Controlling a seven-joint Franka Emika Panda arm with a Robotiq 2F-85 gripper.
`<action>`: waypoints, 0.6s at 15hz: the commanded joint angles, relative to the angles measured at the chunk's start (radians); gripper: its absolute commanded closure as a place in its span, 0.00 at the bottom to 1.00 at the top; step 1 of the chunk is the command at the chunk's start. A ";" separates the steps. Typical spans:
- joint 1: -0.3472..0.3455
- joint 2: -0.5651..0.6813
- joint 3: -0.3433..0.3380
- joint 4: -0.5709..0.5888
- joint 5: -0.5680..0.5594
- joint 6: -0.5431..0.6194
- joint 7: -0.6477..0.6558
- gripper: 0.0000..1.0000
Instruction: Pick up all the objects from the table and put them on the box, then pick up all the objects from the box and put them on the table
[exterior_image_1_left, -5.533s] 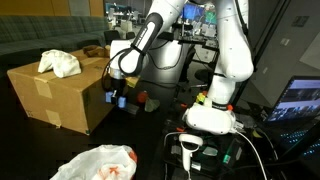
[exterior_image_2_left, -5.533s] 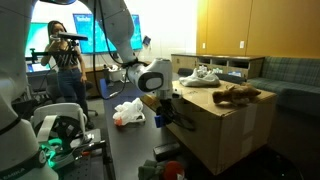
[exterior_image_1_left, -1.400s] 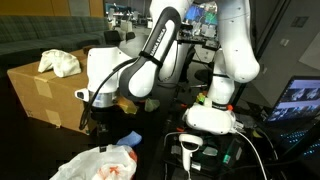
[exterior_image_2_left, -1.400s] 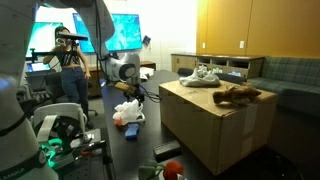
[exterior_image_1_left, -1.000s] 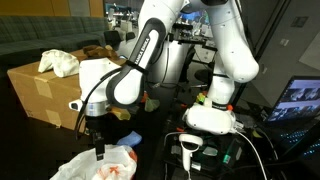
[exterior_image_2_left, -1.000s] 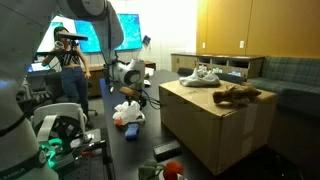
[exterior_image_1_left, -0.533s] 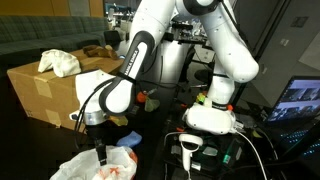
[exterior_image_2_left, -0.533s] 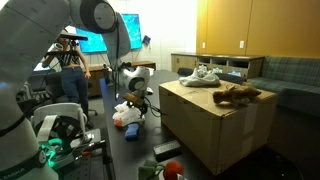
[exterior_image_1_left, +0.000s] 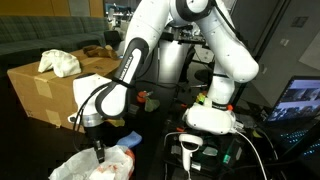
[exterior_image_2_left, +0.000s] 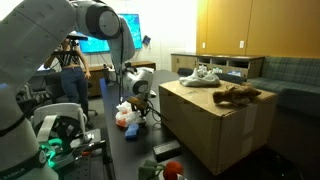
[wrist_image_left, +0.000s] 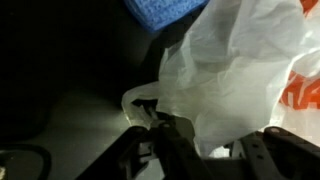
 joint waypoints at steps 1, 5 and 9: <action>0.008 0.011 -0.030 0.023 -0.038 0.041 0.001 0.87; 0.072 -0.034 -0.126 -0.014 -0.105 0.178 0.085 1.00; 0.167 -0.102 -0.248 -0.066 -0.229 0.270 0.161 0.97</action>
